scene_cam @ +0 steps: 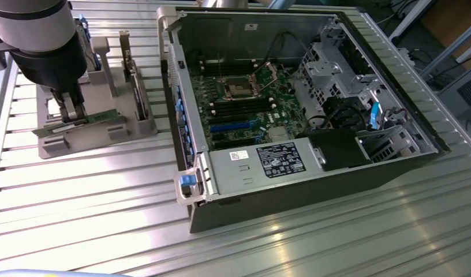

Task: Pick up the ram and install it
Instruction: 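Pick up the ram and move it above insertion slot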

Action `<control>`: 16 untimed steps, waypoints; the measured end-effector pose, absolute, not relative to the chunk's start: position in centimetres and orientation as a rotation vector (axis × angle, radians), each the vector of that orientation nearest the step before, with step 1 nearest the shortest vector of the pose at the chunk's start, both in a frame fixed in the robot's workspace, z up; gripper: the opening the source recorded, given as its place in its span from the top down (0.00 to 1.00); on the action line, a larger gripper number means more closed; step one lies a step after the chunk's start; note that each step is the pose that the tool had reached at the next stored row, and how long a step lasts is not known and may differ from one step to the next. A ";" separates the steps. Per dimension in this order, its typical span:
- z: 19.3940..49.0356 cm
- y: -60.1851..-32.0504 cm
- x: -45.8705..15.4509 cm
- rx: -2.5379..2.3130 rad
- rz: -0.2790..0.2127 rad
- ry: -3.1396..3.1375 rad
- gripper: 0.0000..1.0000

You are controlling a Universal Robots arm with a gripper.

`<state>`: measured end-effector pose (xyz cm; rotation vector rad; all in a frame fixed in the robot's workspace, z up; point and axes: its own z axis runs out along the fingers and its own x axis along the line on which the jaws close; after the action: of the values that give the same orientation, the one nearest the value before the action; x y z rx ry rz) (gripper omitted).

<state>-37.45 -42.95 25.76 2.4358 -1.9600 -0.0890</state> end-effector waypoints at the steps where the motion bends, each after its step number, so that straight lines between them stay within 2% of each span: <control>1: 25.9 -42.9 -37.5 2.436 -0.089 -1.960 0.86; 16: 27.8 -42.9 -37.5 2.436 -0.089 -1.960 0.86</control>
<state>-37.45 -42.94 27.75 2.4358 -1.9600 -0.0891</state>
